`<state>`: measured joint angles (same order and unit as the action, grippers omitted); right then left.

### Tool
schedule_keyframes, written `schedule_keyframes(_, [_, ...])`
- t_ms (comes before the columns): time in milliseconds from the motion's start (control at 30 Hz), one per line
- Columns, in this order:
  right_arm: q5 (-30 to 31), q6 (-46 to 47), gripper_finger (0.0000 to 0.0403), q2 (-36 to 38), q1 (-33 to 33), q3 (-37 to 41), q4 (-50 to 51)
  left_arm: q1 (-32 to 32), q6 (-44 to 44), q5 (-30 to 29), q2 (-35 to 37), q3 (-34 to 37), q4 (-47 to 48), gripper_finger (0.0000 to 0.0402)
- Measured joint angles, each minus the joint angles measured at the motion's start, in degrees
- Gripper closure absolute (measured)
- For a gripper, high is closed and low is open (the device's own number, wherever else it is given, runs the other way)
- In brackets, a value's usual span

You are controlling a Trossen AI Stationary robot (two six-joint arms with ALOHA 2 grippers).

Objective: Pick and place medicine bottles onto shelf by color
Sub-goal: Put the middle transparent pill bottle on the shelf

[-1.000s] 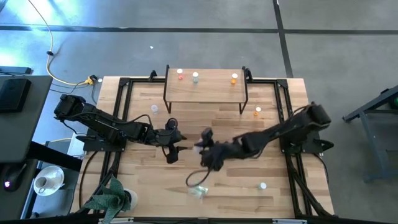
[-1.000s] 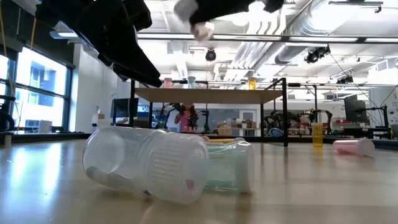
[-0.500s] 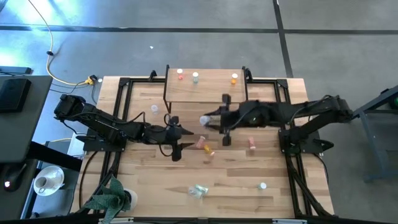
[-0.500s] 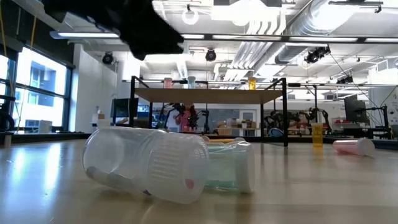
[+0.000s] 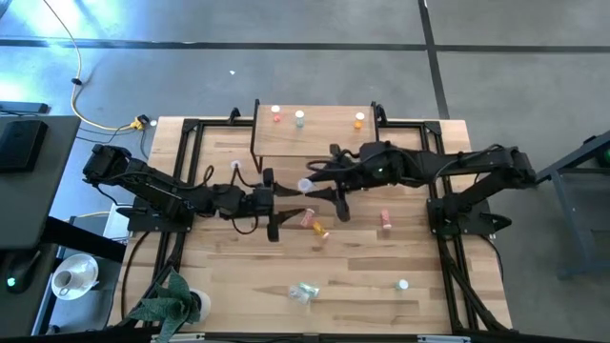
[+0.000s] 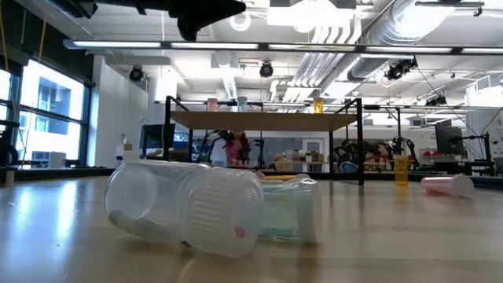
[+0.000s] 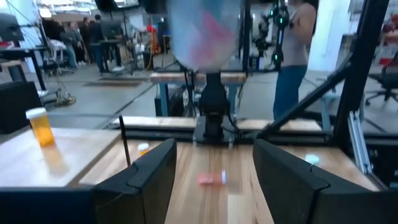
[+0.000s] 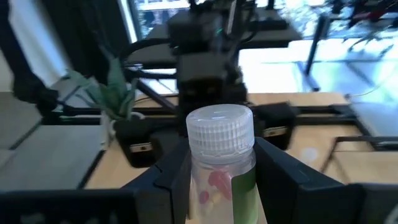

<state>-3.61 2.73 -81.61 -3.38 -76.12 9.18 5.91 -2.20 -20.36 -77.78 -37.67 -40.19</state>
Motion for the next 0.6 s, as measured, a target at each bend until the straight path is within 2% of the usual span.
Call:
schedule_keyframes(133, [-2.3, 1.9, 0.0274, -1.4, -0.1, 0.0, -0.4, 0.0, 0.0, 0.1, 0.0, 0.0, -0.4, 0.0200])
schedule_keyframes(233, [-2.5, 1.9, 0.0274, -2.4, 0.0, 0.0, -0.3, 0.0, 0.0, 0.5, 0.0, 0.0, -0.4, 0.0200])
schedule_keyframes(400, [-3.2, 1.8, 0.0274, -4.4, 0.0, 0.0, -0.2, 0.0, 0.1, 4.5, 0.0, 0.0, -0.9, 0.0200])
schedule_keyframes(600, [-3.6, 1.8, 0.0274, -5.8, -0.4, 0.0, -0.1, 0.0, 3.3, 4.6, 0.0, 0.0, -2.6, 0.0200])
